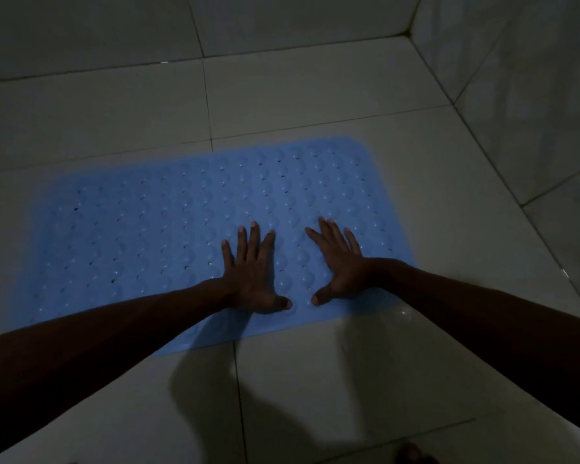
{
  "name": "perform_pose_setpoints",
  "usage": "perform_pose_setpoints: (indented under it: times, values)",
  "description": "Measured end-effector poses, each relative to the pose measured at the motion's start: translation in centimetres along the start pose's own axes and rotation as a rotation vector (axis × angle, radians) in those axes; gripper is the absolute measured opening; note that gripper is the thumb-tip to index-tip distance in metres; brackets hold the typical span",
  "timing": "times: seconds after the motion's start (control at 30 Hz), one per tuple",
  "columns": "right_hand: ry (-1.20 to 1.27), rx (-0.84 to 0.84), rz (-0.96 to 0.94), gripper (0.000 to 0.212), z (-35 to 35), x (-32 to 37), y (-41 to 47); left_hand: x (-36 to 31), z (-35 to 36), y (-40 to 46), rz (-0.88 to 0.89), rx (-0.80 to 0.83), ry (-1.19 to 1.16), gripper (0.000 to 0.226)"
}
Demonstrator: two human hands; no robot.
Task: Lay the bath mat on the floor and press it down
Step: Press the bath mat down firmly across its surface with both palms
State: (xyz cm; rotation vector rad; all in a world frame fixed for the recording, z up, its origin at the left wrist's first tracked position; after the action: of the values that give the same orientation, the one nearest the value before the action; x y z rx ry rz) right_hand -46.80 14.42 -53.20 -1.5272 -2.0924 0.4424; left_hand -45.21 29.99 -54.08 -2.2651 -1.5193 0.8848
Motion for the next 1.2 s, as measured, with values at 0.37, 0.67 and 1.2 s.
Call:
perform_pose_setpoints:
  times: [0.37,0.67,1.2]
  values:
    - [-0.063,0.023,0.146,0.16,-0.9,-0.5,0.1,0.1,-0.9,0.4,0.011,-0.049,0.038,0.154]
    - [0.042,-0.031,0.139,0.126,0.1,-2.3,0.3,1.4,-1.3,1.0,-0.009,-0.032,-0.109,0.132]
    - [0.086,0.109,0.263,0.153,-1.6,-2.3,1.8,1.3,-1.6,1.2,-0.029,-0.109,-0.186,0.123]
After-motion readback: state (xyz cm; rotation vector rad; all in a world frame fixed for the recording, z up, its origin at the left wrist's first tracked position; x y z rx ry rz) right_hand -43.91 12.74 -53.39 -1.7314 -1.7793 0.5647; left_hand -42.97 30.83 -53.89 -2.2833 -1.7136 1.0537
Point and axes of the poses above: each hand's wrist, its own y-axis towards the middle knuckle, its own z-axis out of the palm, x = y × z, the point moved 9 cm from there along y, towards the middle knuckle, and after that the axes turned 12 degrees about -y, right-handed, at the moved point
